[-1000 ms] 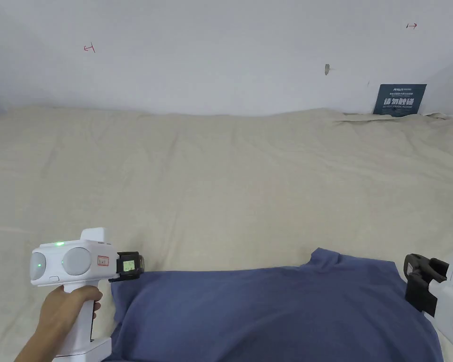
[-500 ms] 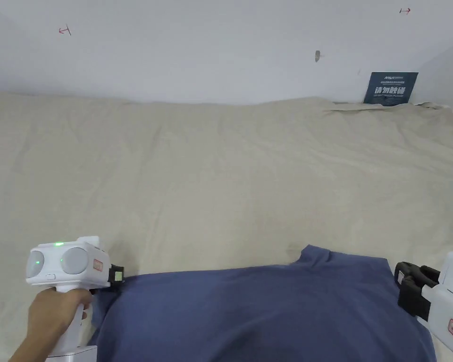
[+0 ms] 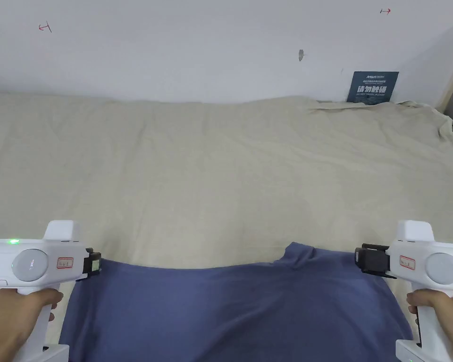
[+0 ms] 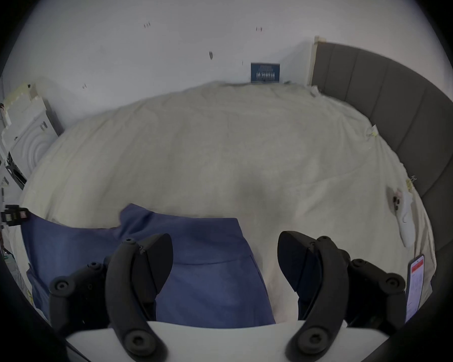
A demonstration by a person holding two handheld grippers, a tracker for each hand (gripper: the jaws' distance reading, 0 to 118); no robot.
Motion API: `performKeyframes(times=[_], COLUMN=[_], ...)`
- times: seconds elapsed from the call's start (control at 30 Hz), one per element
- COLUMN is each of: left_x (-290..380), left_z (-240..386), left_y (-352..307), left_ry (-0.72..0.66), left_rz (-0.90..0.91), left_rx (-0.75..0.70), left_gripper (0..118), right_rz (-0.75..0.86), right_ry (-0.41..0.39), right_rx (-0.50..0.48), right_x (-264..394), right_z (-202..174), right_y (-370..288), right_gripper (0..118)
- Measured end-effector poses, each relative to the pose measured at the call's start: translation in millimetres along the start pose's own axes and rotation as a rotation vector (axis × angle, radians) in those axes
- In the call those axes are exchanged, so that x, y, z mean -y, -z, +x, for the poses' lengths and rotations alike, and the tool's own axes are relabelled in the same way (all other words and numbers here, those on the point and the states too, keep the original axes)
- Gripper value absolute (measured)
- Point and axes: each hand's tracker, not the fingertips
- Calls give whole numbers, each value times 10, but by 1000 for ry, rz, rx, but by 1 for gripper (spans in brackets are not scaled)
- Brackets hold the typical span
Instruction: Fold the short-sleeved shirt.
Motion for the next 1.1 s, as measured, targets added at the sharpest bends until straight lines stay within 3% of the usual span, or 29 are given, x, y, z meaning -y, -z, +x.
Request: performKeyframes(times=[0.1,0.27,0.3,0.43,0.57,0.83,1.1], left_x=[3,28,-10,12,50,168,473], left_z=[-6,-54,-151,-150,-146,-163,-247], left_y=[-33,-50,30,35,23,-160,-772], left_ry=[4,8,5,3,-6,-36,-36], left_rz=[-1,-8,-9,-12,-11,10,39], left_rx=[1,-5,-4,-6,-7,-25,-43], left_gripper=[0,0,0,0,0,0,0], right_rz=[-54,-110,-111,-130,-39,76,180], right_ry=[-39,-41,-39,-84,-138,-122,-121], right_rx=[10,46,45,8,22,-72,-182], right_x=[-21,25,39,71,99,187,608], right_z=[-11,-44,-52,-112,-175,-56,117], right_y=[301,558,576,599,386,-485,-1583], right_gripper=[85,81,75,6,3,3,3])
